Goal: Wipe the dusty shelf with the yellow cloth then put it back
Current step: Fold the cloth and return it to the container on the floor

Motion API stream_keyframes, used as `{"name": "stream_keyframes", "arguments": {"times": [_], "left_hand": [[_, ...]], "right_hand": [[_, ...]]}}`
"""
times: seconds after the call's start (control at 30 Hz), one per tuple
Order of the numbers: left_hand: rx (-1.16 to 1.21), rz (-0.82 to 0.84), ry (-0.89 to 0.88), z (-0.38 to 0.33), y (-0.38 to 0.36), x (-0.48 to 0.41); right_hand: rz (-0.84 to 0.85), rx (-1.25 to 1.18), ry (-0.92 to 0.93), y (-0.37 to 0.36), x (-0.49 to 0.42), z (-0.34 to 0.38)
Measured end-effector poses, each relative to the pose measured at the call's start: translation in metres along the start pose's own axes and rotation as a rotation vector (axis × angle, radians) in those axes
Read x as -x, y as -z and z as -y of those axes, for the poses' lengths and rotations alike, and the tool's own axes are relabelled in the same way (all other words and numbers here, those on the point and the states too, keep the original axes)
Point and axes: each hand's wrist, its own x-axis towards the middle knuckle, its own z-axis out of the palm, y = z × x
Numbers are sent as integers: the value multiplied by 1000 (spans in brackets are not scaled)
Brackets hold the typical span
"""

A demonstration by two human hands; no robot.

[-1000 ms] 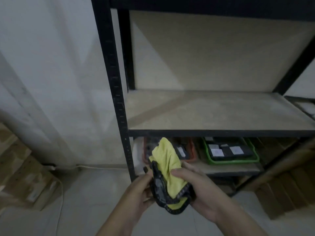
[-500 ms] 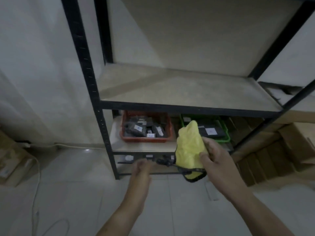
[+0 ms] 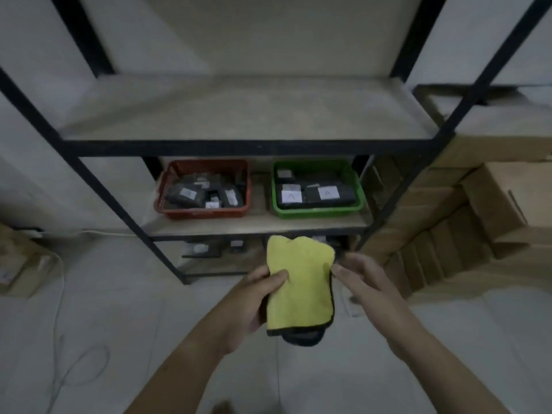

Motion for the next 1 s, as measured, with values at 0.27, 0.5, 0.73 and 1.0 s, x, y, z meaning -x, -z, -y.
{"name": "stream_keyframes", "arguments": {"times": [0.27, 0.5, 0.73, 1.0], "left_hand": [[-348, -154, 3, 63, -40, -87], [-428, -108, 123, 130, -91, -221], [-668, -98, 197, 238, -98, -358], [-995, -93, 305, 417, -64, -562]], "right_hand": [[200, -396, -133, 44, -49, -102], [133, -248, -39, 108, -115, -204], [-23, -291, -214, 178, -198, -362], [81, -163, -344, 211, -357, -595]]}}
